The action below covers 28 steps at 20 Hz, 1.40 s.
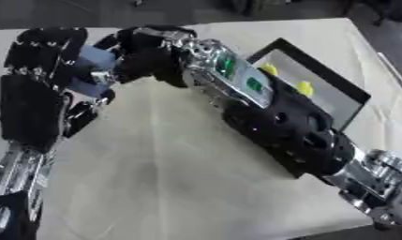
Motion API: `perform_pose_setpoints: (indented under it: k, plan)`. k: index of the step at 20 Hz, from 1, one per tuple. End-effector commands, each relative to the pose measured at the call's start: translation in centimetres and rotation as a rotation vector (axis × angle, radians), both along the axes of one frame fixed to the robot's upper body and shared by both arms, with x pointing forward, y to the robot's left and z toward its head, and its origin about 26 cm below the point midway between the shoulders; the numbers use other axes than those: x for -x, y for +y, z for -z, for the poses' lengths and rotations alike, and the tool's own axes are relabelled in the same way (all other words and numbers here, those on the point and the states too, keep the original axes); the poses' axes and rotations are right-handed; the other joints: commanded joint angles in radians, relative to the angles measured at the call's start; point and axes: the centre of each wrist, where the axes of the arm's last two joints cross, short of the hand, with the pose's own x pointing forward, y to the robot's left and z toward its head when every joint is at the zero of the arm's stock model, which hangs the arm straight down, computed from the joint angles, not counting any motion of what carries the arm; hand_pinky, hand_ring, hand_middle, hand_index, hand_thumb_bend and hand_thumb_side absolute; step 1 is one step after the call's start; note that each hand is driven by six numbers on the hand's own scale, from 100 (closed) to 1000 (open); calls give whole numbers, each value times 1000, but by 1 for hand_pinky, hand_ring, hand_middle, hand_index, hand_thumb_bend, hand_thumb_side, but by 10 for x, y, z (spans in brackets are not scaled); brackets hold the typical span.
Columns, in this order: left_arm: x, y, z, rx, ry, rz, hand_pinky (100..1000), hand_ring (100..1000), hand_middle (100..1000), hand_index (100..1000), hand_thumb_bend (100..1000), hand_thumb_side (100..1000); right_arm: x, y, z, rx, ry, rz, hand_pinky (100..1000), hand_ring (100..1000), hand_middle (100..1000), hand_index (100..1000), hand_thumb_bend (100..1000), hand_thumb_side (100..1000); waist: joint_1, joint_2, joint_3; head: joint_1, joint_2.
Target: Pick up the objects with one hand, pass them to the other hand, and then place them into the box on the other side of the table.
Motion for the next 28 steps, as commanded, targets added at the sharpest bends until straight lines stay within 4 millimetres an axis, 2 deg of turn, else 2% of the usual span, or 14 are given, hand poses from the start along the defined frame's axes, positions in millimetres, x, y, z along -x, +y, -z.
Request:
perform_pose_setpoints:
  k: [1, 13, 14, 15, 18, 19, 21, 22, 23, 24, 28]
  plan:
    - [0, 3, -7, 21, -18, -5, 734, 716, 704, 890, 1000, 147, 3, -7, -15, -12, -48, 9, 876, 600, 371, 584, 360, 100, 5, -23, -2, -2, 1]
    - [-2, 8, -4, 36, -8, -13, 729, 709, 695, 888, 1000, 138, -1, -13, -13, -6, -37, 38, 877, 601, 372, 585, 362, 100, 7, -27, -8, -5, 6]
    - [-2, 11, -3, 36, -5, -15, 727, 707, 693, 887, 1000, 146, -1, -16, -14, 4, -41, 52, 878, 601, 376, 587, 272, 100, 8, -29, -9, -5, 8]
    - [-3, 14, -2, 35, -3, -18, 726, 707, 691, 885, 1000, 150, -2, -21, -15, 2, -47, 67, 879, 602, 375, 588, 363, 100, 9, -33, -12, -4, 11]
    - [-6, 25, 3, 19, 10, -19, 710, 682, 657, 859, 1000, 179, -3, -42, -23, -4, -69, 118, 879, 607, 381, 595, 369, 100, 9, -44, -20, -6, 24]
    - [-7, 31, 5, 13, 19, -11, 702, 662, 630, 825, 965, 189, -2, -52, -25, -1, -74, 139, 879, 609, 383, 598, 373, 100, 9, -48, -23, -9, 29]
    - [-10, 42, 7, -3, 59, 33, 695, 628, 598, 810, 747, 147, 2, -72, -30, 15, -79, 173, 880, 615, 389, 603, 378, 100, 11, -54, -27, -19, 35]
    - [-11, 48, 7, -11, 94, 65, 696, 620, 589, 808, 645, 165, 5, -81, -32, 35, -84, 189, 880, 617, 392, 605, 382, 100, 12, -55, -26, -24, 37]
    - [-12, 55, 4, -18, 137, 99, 698, 620, 590, 809, 624, 173, 8, -90, -34, 43, -86, 197, 880, 618, 392, 606, 383, 100, 13, -56, -25, -28, 37]
    - [-13, 64, 1, -28, 188, 125, 713, 617, 585, 808, 544, 216, 11, -100, -36, 54, -90, 213, 880, 619, 394, 607, 387, 100, 16, -55, -25, -33, 36]
    - [-12, 101, -20, -78, 410, 189, 772, 631, 596, 811, 450, 343, 21, -136, -42, 85, -123, 293, 879, 619, 396, 608, 392, 100, 23, -51, -21, -51, 26]
